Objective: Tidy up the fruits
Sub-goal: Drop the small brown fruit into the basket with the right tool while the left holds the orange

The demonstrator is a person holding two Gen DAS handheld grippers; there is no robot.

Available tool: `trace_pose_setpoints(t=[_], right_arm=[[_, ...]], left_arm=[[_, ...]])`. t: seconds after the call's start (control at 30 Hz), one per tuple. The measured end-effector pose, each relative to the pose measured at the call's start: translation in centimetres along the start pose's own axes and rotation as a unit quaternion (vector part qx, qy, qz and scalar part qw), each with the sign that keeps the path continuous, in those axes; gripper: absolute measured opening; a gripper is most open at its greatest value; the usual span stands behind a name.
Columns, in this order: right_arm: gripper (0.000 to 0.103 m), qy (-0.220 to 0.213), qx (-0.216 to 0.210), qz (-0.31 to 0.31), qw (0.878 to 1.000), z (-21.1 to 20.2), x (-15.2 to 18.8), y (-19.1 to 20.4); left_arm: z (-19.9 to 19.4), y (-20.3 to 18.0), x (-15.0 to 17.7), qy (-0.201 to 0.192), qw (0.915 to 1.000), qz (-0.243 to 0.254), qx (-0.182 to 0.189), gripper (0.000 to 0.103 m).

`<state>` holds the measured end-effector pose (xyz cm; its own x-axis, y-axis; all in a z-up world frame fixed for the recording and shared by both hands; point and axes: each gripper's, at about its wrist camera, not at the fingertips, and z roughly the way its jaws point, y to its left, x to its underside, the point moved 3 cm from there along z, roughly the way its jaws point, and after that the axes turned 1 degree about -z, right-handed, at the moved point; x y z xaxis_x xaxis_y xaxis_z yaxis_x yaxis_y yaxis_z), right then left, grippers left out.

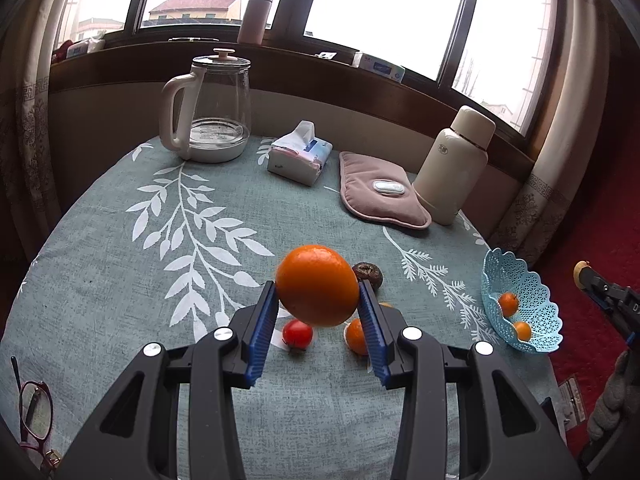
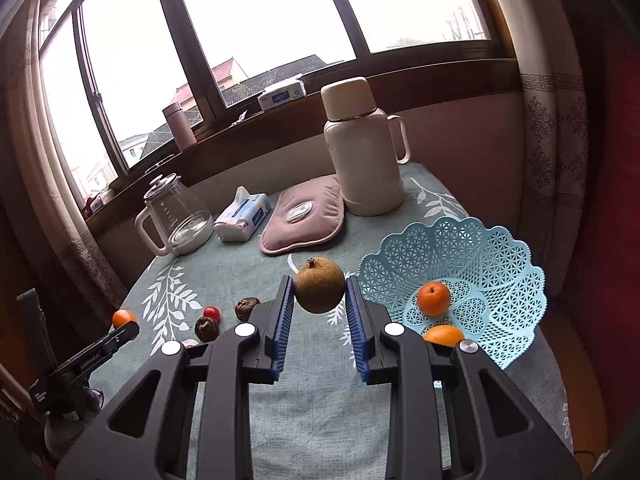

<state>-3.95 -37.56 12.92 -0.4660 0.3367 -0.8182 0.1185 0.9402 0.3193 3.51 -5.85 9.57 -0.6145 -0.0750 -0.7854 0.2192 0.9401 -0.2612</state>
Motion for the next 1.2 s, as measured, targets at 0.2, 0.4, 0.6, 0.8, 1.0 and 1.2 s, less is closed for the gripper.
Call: trace_pose_setpoints(t=[0.2,0.4,0.6,0.8,1.0,1.2], right_arm=[[0.027,-0.010,0.046,0.025,0.999,-0.3,-0.7,-3.4],[0.027,0.009,0.074,0.063,0.995,1.0,-0.3,-7.1],[0.027,0.037,0.087,0.089,0.992,2.9,0.6,-9.6],[0.027,0.061,0.091,0.108,0.988,4.3,1.5,-11.0],[0.028,0.077,0.078,0.139,0.984,4.9,2.0,-12.5],[0.053,0.072,0.066,0.168,0.981,4.2,1.7,-13.4]], left_arm=[[-0.9,-1.3,-0.2,-0.007,0.9999,0.011,0.011,0.041],[-1.4,-2.3,-0.1,-0.009,0.9996,0.022,0.018,0.041],[-1.3,-2.5,0.0,-0.006,0.9995,0.024,0.021,0.041],[-1.3,-2.7,0.2,-0.003,0.9993,0.027,0.025,0.041],[-1.4,-3.1,0.2,-0.002,0.9991,0.031,0.028,0.041],[-1.1,-3.8,0.5,0.004,0.9988,0.037,0.033,0.041]])
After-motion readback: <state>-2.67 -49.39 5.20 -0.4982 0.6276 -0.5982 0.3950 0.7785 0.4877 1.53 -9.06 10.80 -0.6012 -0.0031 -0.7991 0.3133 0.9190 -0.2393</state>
